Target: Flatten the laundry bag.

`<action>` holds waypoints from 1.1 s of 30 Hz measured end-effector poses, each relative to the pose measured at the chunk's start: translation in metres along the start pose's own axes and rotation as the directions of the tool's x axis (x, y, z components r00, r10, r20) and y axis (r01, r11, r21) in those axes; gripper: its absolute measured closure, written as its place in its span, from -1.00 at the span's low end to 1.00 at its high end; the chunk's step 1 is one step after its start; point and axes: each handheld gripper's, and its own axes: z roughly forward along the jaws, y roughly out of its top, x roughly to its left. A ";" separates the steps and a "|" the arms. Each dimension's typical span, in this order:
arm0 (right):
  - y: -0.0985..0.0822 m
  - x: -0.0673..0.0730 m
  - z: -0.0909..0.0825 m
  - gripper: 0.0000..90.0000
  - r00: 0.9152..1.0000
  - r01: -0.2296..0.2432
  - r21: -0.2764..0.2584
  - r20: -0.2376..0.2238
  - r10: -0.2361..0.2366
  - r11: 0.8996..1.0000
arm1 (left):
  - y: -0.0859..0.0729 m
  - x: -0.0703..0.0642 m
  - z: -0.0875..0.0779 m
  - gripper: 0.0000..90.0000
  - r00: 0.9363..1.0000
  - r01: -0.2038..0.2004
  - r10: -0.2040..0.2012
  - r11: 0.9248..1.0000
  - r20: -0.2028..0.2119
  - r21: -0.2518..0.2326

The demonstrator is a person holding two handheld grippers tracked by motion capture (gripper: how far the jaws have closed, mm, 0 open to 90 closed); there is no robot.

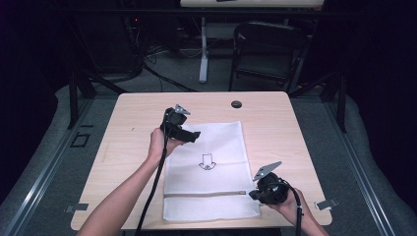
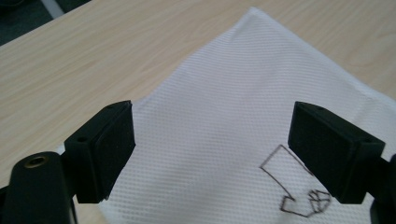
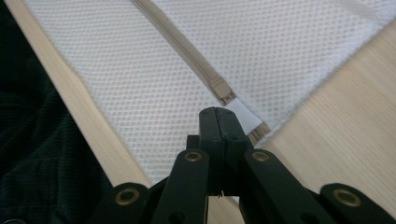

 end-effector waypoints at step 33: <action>-0.001 -0.014 0.008 1.00 0.998 -0.065 0.022 0.029 0.064 0.998 | -0.046 -0.161 0.048 -0.14 0.860 -0.334 0.307 0.943 0.409 -0.005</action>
